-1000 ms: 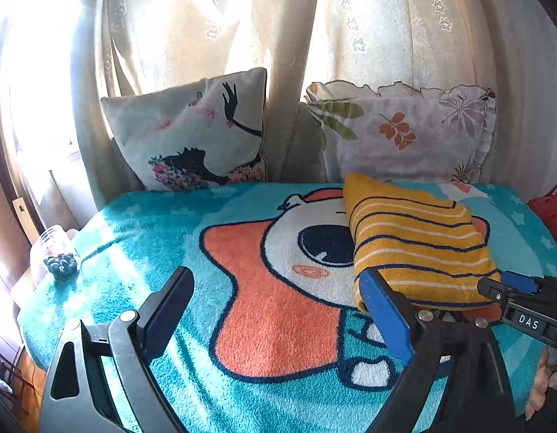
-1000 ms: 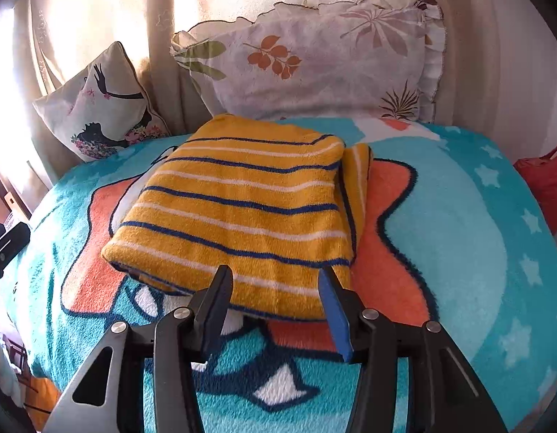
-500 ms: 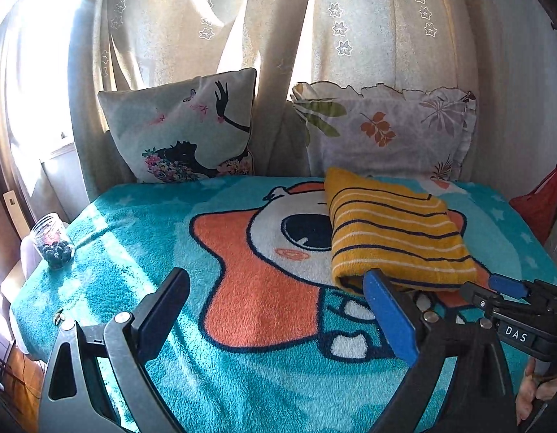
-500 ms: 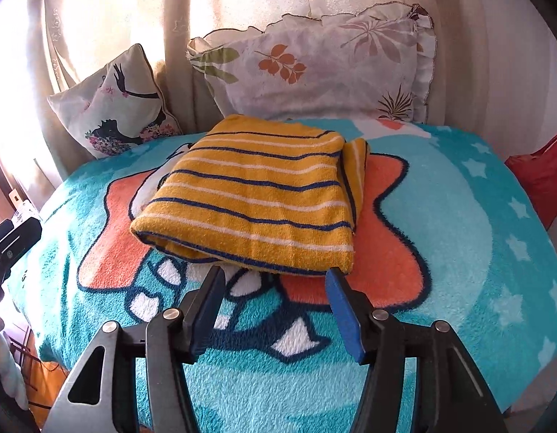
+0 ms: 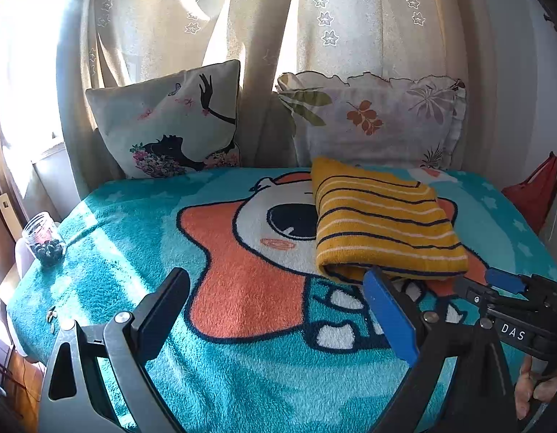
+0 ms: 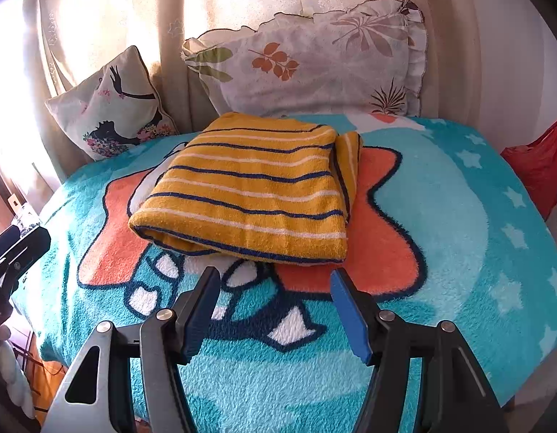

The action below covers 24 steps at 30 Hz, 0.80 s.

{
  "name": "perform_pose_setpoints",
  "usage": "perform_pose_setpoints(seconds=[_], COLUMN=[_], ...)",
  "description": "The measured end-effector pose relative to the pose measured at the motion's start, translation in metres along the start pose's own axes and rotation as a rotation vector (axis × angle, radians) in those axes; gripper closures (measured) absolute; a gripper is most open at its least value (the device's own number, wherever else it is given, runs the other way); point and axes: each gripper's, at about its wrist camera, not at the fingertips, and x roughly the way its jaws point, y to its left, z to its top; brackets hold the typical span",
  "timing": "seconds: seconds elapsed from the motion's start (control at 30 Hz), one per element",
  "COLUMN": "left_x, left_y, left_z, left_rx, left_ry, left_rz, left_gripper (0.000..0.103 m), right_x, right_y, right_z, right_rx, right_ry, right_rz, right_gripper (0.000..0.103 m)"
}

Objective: Fold small clothes

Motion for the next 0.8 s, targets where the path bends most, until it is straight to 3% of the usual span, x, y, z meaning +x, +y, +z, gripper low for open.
perform_pose_setpoints(seconds=[0.47, 0.6, 0.67, 0.73, 0.8], left_x=[0.017, 0.029, 0.036, 0.043, 0.049], left_y=[0.000, 0.003, 0.004, 0.003, 0.003], left_z=[-0.004, -0.006, -0.008, -0.009, -0.010], left_rx=[-0.003, -0.020, -0.029, -0.034, -0.035], left_ry=[0.038, 0.072, 0.096, 0.117, 0.130], left_rz=[-0.012, -0.021, -0.030, -0.029, -0.021], left_gripper=[0.007, 0.007, 0.007, 0.007, 0.007], right_x=[0.012, 0.013, 0.017, 0.028, 0.043], right_y=[0.002, -0.003, -0.007, -0.006, 0.001], right_z=[0.000, 0.015, 0.030, 0.051, 0.071], right_rx=[-0.004, 0.000, 0.009, 0.010, -0.014], right_ry=[0.012, -0.031, -0.053, -0.055, -0.053], right_rz=[-0.005, -0.004, 0.037, 0.097, 0.155], right_gripper=[0.034, 0.034, 0.034, 0.038, 0.053])
